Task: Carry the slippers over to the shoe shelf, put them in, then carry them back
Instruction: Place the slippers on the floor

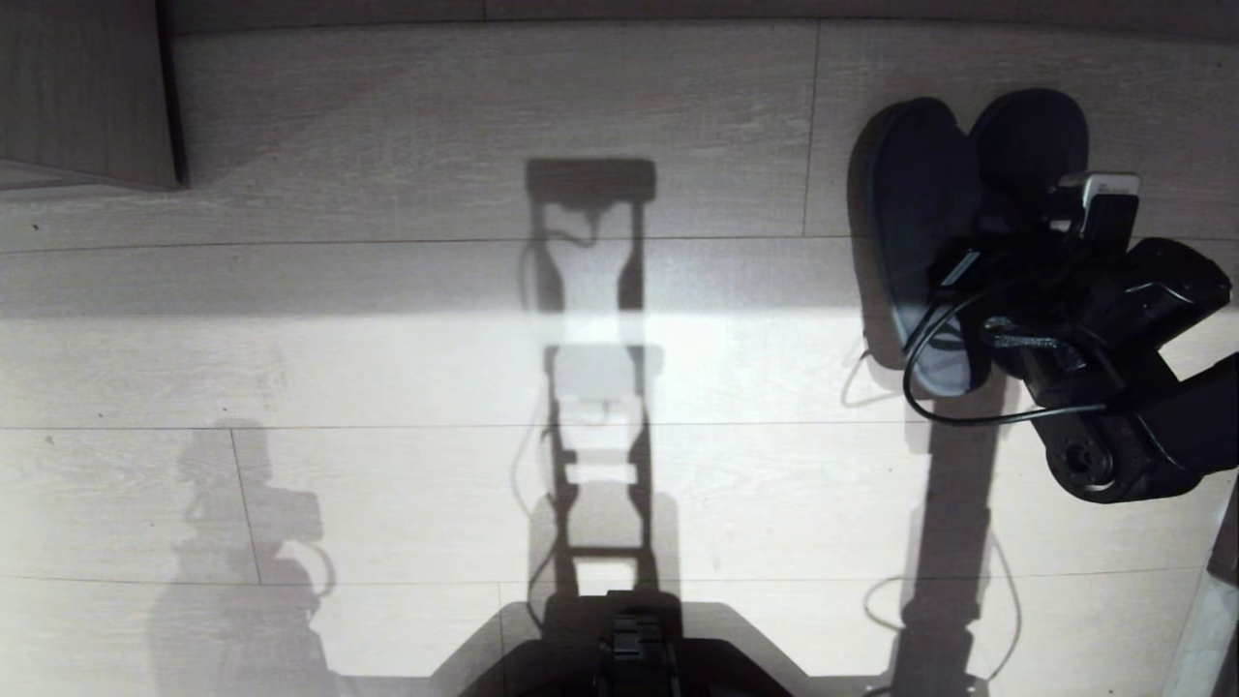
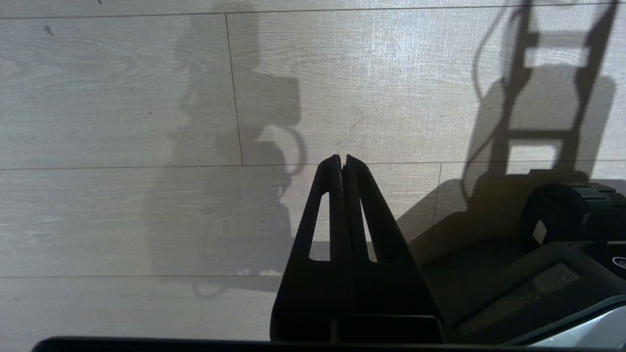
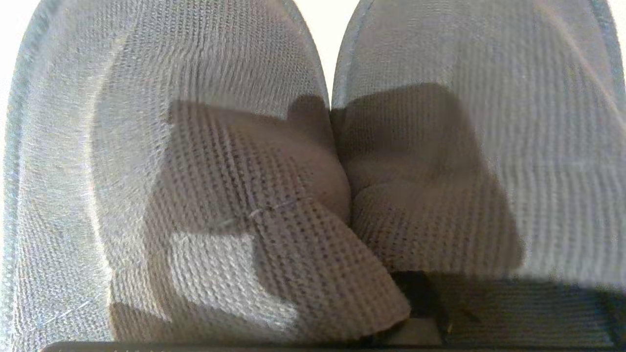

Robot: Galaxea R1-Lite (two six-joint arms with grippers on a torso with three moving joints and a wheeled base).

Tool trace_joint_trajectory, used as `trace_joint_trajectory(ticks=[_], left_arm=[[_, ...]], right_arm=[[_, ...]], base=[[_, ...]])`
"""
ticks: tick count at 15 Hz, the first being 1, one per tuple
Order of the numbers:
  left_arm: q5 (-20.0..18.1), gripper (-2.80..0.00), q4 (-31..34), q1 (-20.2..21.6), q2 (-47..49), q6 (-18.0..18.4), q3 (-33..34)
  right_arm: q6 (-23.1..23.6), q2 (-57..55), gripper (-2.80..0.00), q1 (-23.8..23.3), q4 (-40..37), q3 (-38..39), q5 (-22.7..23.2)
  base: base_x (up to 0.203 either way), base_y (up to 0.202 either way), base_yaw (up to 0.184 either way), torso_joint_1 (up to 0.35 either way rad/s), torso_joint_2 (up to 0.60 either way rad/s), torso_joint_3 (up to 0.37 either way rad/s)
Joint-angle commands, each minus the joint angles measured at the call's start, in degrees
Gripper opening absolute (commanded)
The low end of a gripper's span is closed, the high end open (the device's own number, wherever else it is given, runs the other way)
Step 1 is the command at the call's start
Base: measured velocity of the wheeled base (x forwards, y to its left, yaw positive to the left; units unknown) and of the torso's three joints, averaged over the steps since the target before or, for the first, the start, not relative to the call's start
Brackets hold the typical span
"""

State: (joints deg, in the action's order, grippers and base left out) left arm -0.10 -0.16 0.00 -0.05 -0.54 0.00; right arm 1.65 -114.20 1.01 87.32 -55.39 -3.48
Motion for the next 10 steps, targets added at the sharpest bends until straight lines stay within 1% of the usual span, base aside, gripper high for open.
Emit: trace_joint_trajectory(ticks=[1, 2, 10], left_arm=[[0.01, -2.8, -0.02, 0.0, 0.05, 0.01, 0.0], [0.01, -2.8, -0.02, 0.0, 0.05, 0.01, 0.0], [0.01, -2.8, -0.02, 0.0, 0.05, -0.08, 0.0]], right_arm=[[0.02, -1.34, -2.8, 0.21, 0.34, -0.6, -0.04], [0.11, -1.55, 0.0, 0.22, 0.34, -1.03, -0.13], [0.38, -2.82, 0.0, 0.22, 0.34, -0.06, -0.21]], base=[[0.0, 0.0, 0.0, 0.0, 0.0, 0.0], [0.0, 0.0, 0.0, 0.0, 0.0, 0.0], [0.0, 0.0, 0.0, 0.0, 0.0, 0.0]])
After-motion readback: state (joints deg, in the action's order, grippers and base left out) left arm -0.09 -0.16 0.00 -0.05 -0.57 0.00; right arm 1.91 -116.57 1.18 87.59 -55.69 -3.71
